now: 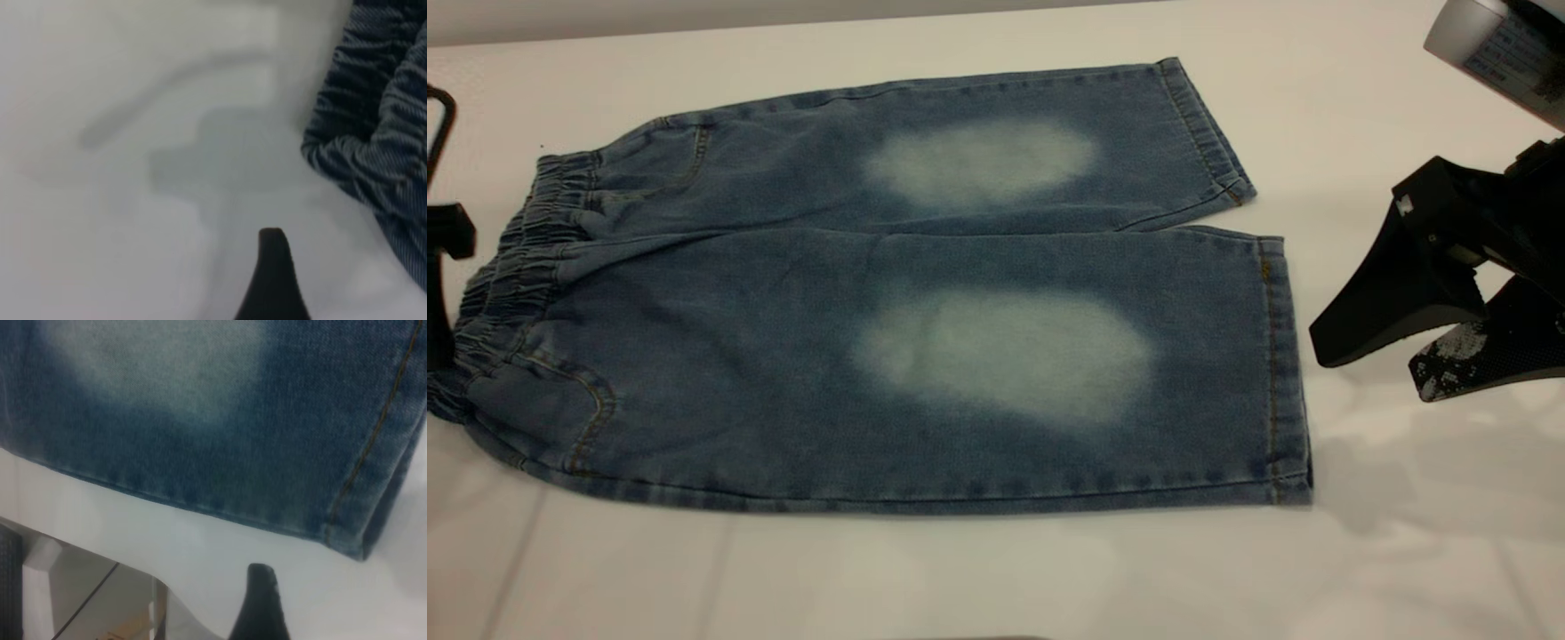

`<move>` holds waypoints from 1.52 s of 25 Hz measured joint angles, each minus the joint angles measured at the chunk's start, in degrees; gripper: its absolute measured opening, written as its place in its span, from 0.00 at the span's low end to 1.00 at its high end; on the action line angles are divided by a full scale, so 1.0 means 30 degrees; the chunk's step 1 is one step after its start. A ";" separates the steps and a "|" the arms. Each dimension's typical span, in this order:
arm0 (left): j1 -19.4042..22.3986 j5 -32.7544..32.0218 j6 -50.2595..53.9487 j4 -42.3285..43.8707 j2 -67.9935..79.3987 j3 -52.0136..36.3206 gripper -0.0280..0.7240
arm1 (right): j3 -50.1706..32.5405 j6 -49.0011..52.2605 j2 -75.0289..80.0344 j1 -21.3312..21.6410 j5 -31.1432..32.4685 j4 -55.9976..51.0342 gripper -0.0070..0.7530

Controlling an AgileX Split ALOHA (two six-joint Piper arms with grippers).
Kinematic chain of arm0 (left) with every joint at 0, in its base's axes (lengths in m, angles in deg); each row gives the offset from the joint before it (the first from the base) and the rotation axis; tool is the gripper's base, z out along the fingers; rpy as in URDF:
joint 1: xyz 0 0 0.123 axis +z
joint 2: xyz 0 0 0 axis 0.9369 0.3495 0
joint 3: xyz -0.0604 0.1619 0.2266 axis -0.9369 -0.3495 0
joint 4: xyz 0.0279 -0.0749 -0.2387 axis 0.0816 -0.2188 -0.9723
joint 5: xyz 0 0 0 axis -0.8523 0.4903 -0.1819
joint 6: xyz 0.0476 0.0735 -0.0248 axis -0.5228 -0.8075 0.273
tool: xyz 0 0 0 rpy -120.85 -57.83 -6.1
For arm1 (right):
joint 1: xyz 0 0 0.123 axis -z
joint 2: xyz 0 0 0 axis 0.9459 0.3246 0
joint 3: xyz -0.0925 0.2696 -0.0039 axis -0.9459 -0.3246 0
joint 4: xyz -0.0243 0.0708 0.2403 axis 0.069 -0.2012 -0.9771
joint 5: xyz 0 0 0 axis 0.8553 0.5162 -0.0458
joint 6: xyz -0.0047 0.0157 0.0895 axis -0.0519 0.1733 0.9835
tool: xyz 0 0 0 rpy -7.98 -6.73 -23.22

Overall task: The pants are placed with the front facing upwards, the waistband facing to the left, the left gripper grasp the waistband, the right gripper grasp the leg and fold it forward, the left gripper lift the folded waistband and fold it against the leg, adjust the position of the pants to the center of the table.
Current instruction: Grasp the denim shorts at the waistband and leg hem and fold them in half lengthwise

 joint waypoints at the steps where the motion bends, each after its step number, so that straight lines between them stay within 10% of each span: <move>1: 0.0000 0.0301 0.0000 -0.0013 0.0291 0.0000 0.71 | 0.0000 0.0000 0.0000 0.0000 0.0000 0.0000 0.65; 13: 0.0000 0.2864 0.0023 -0.0742 0.2972 0.0057 0.65 | 0.0000 0.0000 0.0000 0.0000 -0.0016 -0.0015 0.65; 23: -0.0020 0.3367 -0.0266 -0.0873 0.3215 0.0208 0.15 | 0.0000 0.0000 0.0096 0.0000 0.0105 -0.0015 0.65; 38: -0.2558 0.3330 -0.1716 -0.0823 0.2313 0.0208 0.12 | 0.0171 -0.2229 0.4411 0.0000 0.0742 -0.2344 0.65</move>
